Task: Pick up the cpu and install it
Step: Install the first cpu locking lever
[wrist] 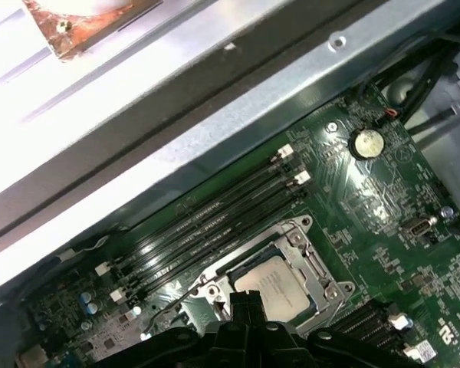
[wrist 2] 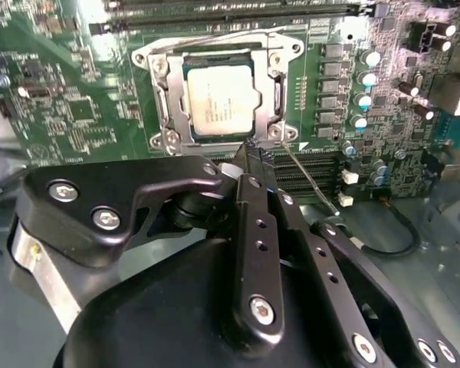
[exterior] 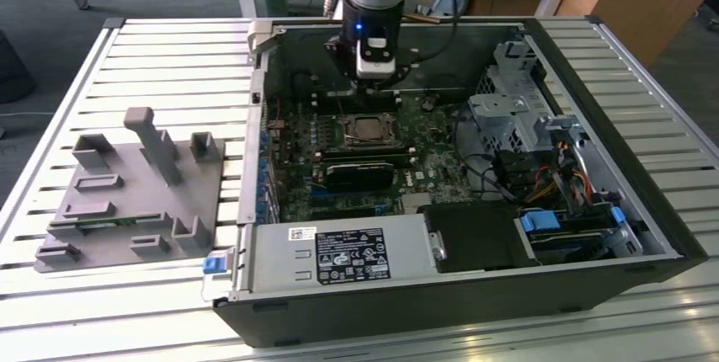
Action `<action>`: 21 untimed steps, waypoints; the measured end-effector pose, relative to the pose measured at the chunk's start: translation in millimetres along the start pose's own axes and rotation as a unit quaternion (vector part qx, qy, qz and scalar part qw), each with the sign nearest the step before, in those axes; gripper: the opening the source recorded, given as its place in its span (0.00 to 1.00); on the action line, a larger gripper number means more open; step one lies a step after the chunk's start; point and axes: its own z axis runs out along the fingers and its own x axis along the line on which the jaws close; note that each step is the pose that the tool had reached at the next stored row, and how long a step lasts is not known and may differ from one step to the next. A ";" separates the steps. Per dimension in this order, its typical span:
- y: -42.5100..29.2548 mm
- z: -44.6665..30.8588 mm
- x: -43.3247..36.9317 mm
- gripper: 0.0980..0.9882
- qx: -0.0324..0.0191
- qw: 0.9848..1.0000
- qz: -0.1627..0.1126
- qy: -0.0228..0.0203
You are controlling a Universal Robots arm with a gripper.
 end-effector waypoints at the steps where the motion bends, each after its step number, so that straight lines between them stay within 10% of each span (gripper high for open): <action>1: 0.0 0.0 0.0 0.01 -0.002 1.000 -0.004 0.000; 6: 0.0 -0.6 0.0 0.01 -0.012 1.000 -0.018 -0.013; 14: 0.3 -8.7 0.4 0.01 -0.013 0.999 -0.051 -0.011; 21: 0.3 -8.4 0.4 0.01 -0.011 0.993 -0.114 -0.008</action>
